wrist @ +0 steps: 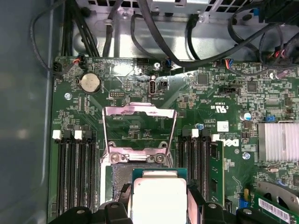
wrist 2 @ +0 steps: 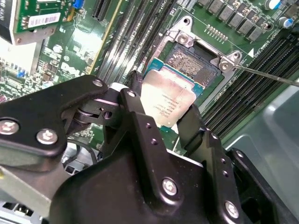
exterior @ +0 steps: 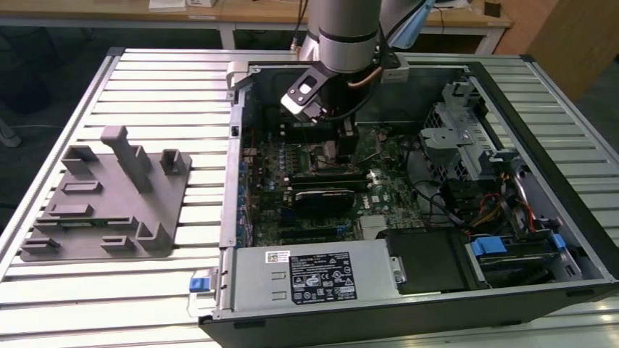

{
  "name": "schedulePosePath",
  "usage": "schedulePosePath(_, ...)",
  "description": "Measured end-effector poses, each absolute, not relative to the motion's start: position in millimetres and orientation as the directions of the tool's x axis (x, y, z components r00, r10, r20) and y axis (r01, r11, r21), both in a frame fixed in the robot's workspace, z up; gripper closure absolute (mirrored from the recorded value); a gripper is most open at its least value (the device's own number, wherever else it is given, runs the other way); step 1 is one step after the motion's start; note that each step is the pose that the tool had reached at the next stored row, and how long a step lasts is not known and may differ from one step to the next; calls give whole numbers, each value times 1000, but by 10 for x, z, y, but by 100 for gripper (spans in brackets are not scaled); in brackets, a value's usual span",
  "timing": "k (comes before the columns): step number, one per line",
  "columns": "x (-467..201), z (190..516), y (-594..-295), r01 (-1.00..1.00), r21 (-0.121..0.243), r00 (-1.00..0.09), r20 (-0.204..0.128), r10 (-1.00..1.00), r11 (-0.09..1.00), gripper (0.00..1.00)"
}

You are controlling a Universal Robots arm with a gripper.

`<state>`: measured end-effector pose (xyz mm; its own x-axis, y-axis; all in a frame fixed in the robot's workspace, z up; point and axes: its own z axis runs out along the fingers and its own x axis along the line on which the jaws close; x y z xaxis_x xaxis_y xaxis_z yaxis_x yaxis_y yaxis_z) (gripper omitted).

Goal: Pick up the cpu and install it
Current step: 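Place the cpu into insertion slot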

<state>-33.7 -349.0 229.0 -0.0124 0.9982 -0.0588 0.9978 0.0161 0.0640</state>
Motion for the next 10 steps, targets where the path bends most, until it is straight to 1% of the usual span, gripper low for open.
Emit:
schedulePosePath(5,-339,2273,-3485,998,65,-12,-33,999,14,45)
schedulePosePath(10,-354,2255,-3484,998,65,-12,-31,999,14,45)
